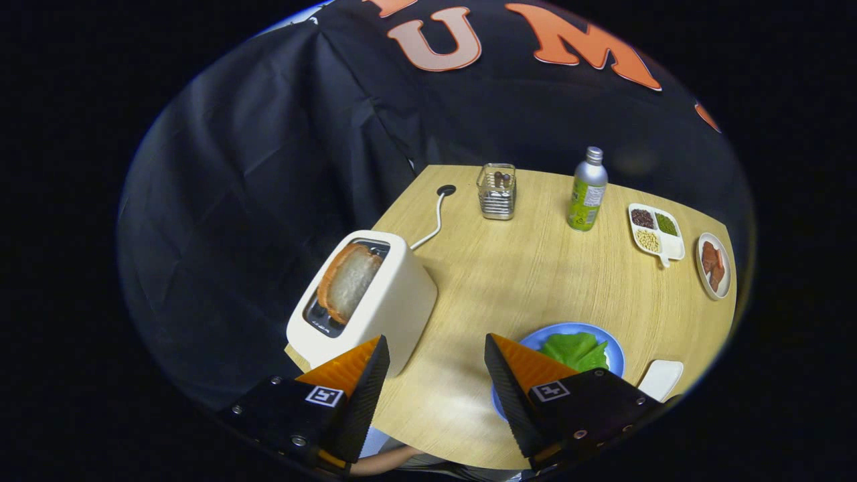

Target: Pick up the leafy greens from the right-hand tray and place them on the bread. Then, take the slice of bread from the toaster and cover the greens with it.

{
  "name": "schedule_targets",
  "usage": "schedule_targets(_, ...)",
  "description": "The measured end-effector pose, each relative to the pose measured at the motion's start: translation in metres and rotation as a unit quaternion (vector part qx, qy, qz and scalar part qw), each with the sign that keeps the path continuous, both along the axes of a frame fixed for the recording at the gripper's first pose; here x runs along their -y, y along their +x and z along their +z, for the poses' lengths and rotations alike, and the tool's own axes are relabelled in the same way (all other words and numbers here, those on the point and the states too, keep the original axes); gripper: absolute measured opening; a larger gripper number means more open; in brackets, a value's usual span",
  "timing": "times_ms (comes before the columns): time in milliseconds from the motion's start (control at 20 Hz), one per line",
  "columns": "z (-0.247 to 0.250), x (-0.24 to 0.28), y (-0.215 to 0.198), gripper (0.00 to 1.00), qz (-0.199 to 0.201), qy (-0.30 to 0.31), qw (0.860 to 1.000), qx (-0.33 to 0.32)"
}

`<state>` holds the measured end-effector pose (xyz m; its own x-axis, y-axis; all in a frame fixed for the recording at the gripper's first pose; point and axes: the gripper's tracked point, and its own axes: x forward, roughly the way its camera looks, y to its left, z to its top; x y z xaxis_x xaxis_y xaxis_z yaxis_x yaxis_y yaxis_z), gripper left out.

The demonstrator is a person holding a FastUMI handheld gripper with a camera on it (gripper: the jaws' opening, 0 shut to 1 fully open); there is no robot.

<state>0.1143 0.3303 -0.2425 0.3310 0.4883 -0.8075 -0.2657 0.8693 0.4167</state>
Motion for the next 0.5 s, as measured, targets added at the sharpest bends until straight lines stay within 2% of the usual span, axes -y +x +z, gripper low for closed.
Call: schedule_targets(500, 0.033, -0.076, 0.018, 0.87, 0.029, -0.001, 0.999, -0.014)
